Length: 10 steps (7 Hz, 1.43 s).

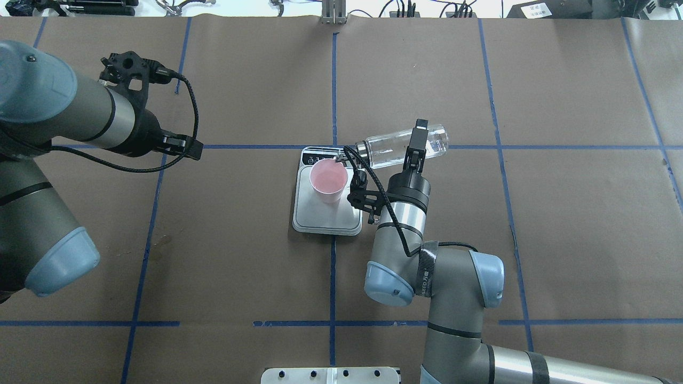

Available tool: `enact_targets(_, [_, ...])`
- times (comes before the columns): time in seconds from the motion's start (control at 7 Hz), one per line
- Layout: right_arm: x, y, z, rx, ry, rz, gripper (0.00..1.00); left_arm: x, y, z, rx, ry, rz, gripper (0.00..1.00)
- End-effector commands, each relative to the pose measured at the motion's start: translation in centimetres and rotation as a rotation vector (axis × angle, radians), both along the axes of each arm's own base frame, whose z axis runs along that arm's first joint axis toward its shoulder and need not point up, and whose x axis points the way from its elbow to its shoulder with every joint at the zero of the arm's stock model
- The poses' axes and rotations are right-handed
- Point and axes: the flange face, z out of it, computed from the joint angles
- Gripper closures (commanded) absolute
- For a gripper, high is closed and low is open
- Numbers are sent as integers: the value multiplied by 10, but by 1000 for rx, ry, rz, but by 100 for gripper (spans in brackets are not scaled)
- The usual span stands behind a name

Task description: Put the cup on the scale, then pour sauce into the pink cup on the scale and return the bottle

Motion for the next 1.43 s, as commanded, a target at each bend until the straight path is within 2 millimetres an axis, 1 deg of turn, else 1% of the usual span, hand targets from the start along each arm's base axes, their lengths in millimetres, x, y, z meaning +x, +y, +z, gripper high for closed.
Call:
enact_targets(0.0, [3, -1, -2, 12, 60, -6, 100, 0, 0, 0, 1, 1, 0, 19])
enact_targets(0.43, [8, -2, -5, 47, 149, 0, 100, 0, 0, 0, 0, -1, 0, 18])
enact_targets(0.86, [12, -4, -10, 59, 204, -1, 100, 1, 0, 1, -2, -2, 2, 19])
enact_targets(1.0, [14, -3, -9, 61, 220, -3, 100, 1, 0, 2, -3, -3, 2, 18])
enact_targets(1.29, [18, -2, -15, 62, 269, -15, 100, 1, 0, 1, -2, -2, 2, 18])
